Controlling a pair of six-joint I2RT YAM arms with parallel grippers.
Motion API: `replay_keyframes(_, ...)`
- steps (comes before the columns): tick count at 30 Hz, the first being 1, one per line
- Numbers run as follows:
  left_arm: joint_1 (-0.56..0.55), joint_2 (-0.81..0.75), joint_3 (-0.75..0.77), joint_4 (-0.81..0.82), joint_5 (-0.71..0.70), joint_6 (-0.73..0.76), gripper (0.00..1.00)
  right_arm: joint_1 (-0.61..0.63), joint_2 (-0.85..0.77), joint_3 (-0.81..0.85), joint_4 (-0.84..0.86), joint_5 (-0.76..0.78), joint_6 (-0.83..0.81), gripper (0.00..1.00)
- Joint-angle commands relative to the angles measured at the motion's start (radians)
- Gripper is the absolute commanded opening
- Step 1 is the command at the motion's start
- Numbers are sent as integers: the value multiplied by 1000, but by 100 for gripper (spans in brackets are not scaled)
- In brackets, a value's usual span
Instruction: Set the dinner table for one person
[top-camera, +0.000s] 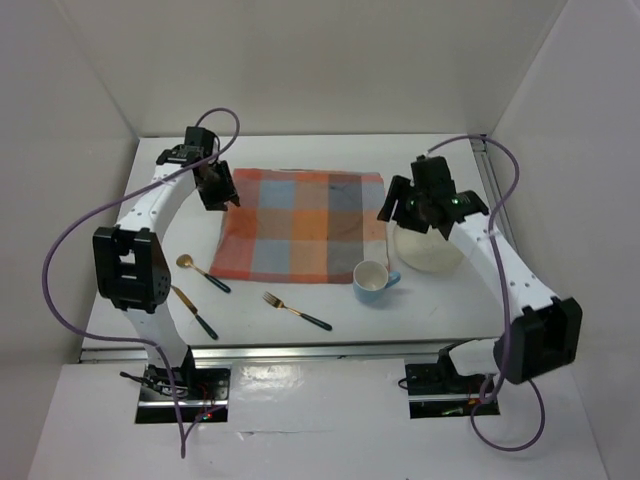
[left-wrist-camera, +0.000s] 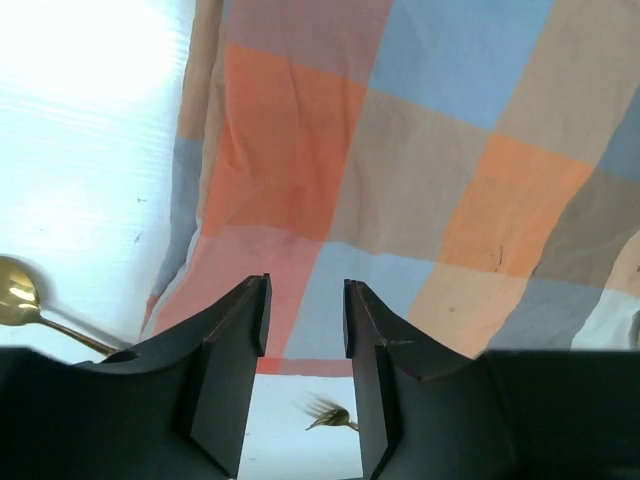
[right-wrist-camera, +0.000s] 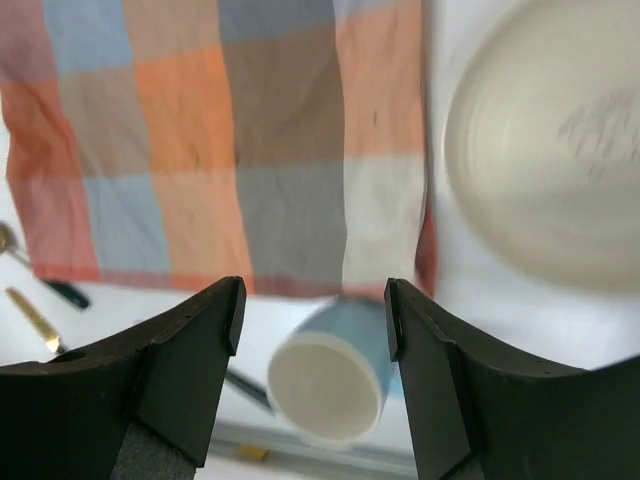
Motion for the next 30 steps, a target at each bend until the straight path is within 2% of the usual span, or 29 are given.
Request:
replay_keyframes(1,-2,38,-47,40,-19,12,52,65,-115,-103,-163,15,175,70)
replay_keyframes(2,-2,64,-47,40,-19,12,52,79,-139,-117,-178,25,199,70)
replay_keyframes(4,-2,138,-47,40,-19,12,40,119,-189,-139,-227,38,266,70)
replay_keyframes(9,-2,176,-139,110,10,-19,30,191,-219,-192,-287,59,381,70)
replay_keyframes(16,-2,156,-291,146,20,-30,26,212,-211,-295,-240,48,470,70)
replay_keyframes(21,-2,92,-315,140,0,-39,26,212,-211,-335,-198,48,500,70)
replay_keyframes(25,-2,58,-256,90,-10,-39,40,212,-191,-372,-140,48,500,62)
replay_keyframes(26,-2,48,-230,90,-10,-39,48,212,-191,-381,-125,48,500,62)
replay_keyframes(28,-2,12,-200,54,-10,-28,62,212,-161,-390,-103,48,500,54)
replay_keyframes(30,-2,-9,-148,25,-10,-28,68,212,-151,-390,-103,59,500,42)
